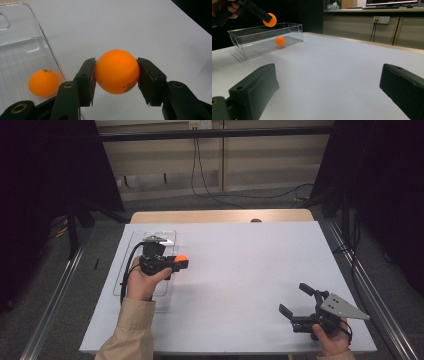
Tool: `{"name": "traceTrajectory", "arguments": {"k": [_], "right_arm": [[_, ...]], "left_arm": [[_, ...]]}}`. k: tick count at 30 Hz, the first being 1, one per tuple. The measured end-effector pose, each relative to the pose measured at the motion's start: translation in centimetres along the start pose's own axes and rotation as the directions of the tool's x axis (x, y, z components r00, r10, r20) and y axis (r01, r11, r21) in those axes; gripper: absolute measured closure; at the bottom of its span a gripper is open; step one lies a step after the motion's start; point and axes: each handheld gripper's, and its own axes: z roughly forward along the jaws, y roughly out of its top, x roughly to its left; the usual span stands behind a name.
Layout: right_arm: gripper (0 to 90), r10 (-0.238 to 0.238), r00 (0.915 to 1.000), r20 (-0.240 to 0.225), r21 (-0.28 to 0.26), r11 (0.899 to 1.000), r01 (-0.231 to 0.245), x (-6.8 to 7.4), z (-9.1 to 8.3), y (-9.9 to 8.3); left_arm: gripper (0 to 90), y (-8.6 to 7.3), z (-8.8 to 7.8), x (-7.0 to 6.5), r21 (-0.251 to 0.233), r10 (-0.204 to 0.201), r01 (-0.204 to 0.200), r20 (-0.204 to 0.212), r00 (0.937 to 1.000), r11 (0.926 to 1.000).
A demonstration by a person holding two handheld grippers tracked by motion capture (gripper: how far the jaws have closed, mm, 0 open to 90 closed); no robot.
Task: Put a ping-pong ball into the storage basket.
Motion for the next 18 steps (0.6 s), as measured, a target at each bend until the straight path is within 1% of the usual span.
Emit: {"name": "traceTrajectory", "arguments": {"k": [2,6,12,18], "right_arm": [[0.8,-0.001,1.0,0.0,0.0,1.0,0.001,0.0,0.0,0.0],[0.8,0.0,1.0,0.0,0.0,1.0,0.0,0.0,0.0,0.0],[0.8,0.0,1.0,0.0,-0.001,1.0,0.0,0.02,0.01,0.02],[0.8,-0.001,1.0,-0.001,-0.002,1.0,0.001,0.02,0.01,0.03]], "left_arm": [[51.0,-0.01,-0.05,0.02,-0.005,-0.006,0.006,-0.001,1.0,1.0],[51.0,-0.03,-0.22,0.23,-0.002,-0.001,0.001,-0.006,1.0,1.0],[51.0,-0.07,-0.5,0.44,-0.014,-0.006,0.005,-0.017,0.9998,0.9999],[51.0,-0.14,-0.68,0.76,-0.016,-0.011,0.011,-0.018,0.9998,0.9998]]}}
